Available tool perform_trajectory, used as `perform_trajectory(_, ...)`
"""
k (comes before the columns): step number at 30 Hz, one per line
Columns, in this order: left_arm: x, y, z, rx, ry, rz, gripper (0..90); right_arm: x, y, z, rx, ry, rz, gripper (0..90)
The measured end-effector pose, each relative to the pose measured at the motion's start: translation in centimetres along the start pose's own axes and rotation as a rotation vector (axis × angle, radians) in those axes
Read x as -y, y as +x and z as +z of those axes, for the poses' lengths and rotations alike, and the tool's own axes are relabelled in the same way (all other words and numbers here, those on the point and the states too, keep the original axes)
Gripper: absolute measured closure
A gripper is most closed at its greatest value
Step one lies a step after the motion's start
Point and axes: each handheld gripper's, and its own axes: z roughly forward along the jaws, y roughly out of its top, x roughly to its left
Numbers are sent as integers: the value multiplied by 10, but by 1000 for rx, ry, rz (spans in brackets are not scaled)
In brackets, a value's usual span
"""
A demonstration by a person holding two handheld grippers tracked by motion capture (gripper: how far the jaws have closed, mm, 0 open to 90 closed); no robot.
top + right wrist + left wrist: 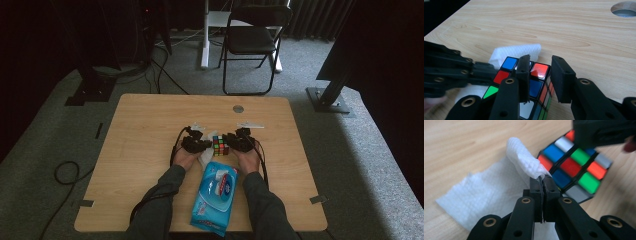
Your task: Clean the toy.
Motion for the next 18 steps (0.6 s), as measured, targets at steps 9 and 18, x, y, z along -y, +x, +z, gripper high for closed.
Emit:
perform_trajectory(9,-5,-7,-15,53,-53,15,882,0,0,0,1,0,1,693)
perform_trajectory(18,1,-5,-10,40,-25,18,882,0,0,0,0,0,0,693)
